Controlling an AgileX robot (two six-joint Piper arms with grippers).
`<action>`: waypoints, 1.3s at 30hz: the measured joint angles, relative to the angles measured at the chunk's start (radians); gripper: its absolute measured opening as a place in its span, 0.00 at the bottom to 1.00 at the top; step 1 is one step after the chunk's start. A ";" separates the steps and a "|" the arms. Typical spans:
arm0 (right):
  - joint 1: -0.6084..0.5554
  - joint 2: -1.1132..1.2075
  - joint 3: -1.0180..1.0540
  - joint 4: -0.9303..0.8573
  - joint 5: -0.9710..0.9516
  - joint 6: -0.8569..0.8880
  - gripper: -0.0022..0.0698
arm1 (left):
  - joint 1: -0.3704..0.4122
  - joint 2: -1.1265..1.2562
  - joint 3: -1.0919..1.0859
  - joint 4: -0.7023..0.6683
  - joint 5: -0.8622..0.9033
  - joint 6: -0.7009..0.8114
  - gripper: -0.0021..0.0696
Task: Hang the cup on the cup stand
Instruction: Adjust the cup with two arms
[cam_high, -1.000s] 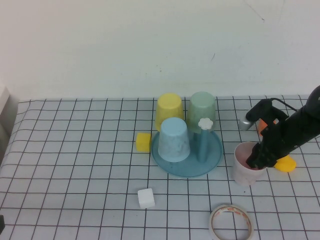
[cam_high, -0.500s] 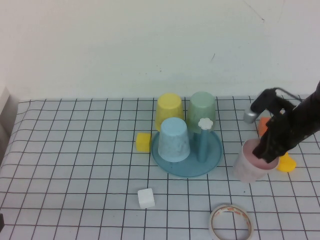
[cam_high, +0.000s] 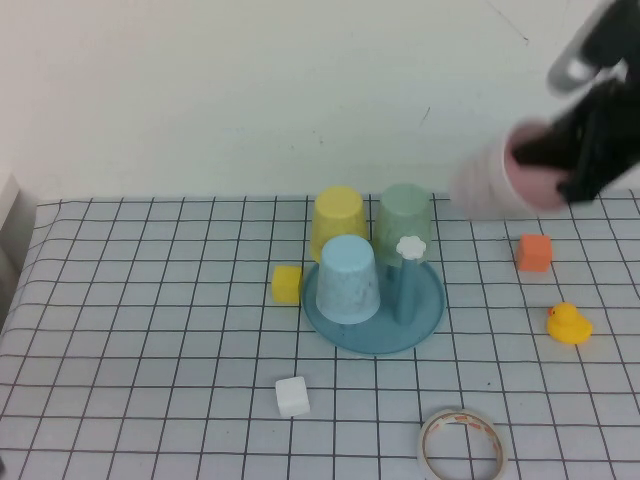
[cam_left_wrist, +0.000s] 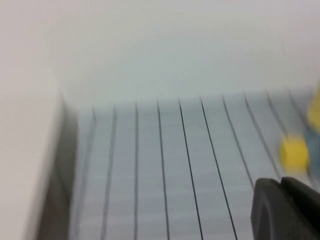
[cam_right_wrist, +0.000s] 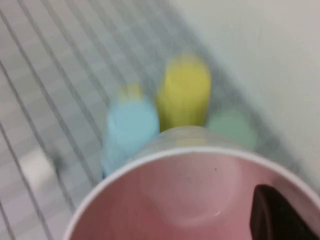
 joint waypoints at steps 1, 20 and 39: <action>0.000 -0.023 0.000 0.061 -0.004 -0.044 0.07 | 0.000 0.000 0.000 0.001 -0.071 0.000 0.03; 0.071 -0.172 0.019 0.899 0.348 -0.635 0.07 | 0.000 -0.008 0.000 0.922 -1.018 -0.859 0.03; 0.624 -0.172 0.027 0.911 -0.080 -0.963 0.07 | 0.000 -0.008 0.000 1.008 -0.941 -2.543 0.98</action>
